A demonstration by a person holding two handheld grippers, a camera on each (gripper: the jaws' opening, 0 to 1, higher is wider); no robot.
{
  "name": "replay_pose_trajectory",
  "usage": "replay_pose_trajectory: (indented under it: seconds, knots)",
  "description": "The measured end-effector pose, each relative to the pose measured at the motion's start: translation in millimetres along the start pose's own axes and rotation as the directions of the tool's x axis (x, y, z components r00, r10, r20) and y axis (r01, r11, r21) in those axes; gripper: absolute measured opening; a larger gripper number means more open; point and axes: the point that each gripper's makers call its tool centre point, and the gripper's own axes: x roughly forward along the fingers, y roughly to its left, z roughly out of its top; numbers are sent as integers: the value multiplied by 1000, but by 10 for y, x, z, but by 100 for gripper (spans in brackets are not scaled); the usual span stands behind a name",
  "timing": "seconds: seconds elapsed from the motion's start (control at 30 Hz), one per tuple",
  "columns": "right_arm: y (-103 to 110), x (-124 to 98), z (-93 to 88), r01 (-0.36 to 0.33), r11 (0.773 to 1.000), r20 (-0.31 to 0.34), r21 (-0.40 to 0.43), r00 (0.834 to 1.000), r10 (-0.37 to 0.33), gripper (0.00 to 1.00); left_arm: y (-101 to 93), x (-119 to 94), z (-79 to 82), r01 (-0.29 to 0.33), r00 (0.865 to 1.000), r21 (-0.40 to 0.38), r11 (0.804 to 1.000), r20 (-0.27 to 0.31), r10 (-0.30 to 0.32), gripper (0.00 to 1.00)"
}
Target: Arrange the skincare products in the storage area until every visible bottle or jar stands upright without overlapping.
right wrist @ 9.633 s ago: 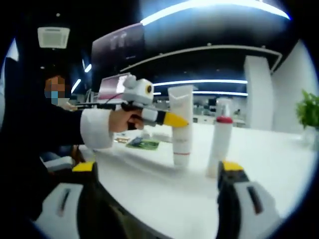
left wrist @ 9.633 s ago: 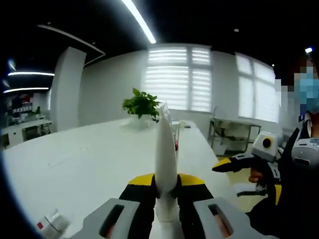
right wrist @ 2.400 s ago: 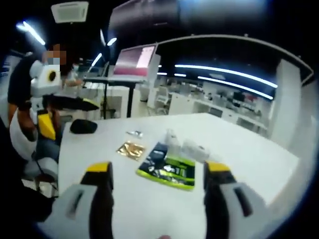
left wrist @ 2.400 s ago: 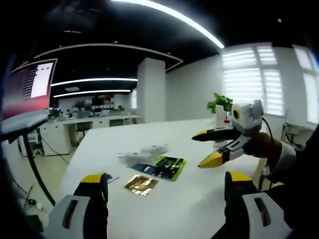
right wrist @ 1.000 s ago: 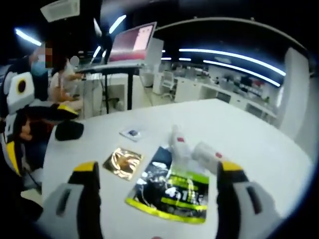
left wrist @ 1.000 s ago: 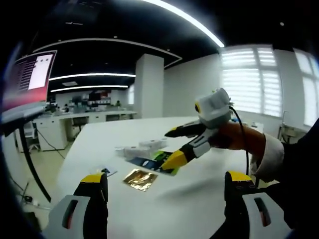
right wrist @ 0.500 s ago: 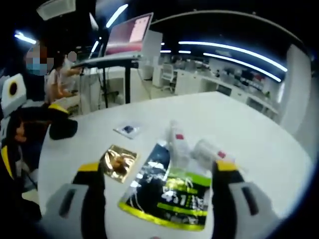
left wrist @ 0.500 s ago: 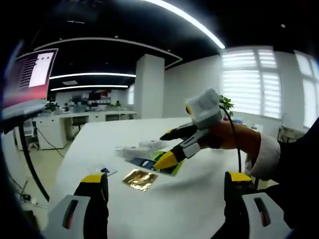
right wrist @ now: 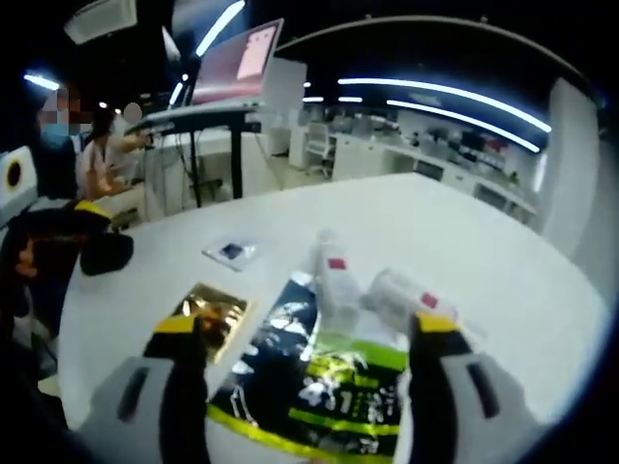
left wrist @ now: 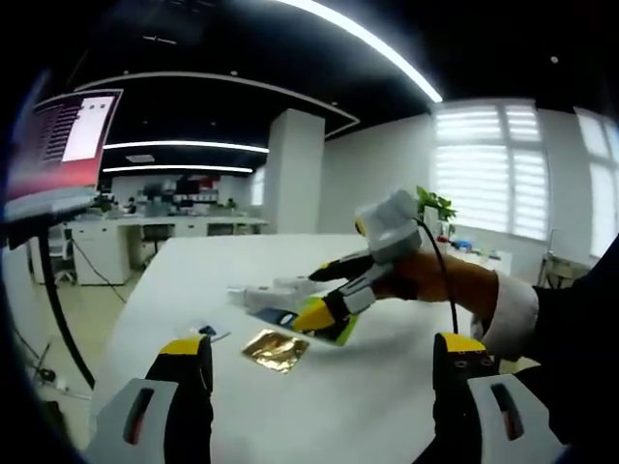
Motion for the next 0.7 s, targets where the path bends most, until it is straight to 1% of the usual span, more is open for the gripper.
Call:
replay_pose_trajectory:
  seconds: [0.17, 0.23, 0.33, 0.53, 0.7]
  knots:
    - [-30, 41, 2, -1, 1000, 5, 2, 1000, 1, 85, -48, 17, 7, 13, 1000, 0, 1000, 2, -13, 97]
    - [-54, 65, -21, 3, 1000, -5, 0, 1000, -3, 85, -67, 32, -2, 19, 1000, 3, 1000, -5, -19, 97]
    - [-67, 85, -42, 2, 1000, -4, 7, 1000, -2, 84, -93, 47, -5, 29, 1000, 4, 1000, -7, -29, 97]
    - [-77, 131, -95, -5, 1000, -7, 11, 1000, 5, 84, -102, 70, -26, 34, 999, 4, 999, -15, -34, 97]
    - [-121, 163, -84, -8, 1000, 3, 18, 1000, 8, 84, -94, 69, -30, 35, 999, 6, 999, -18, -35, 97]
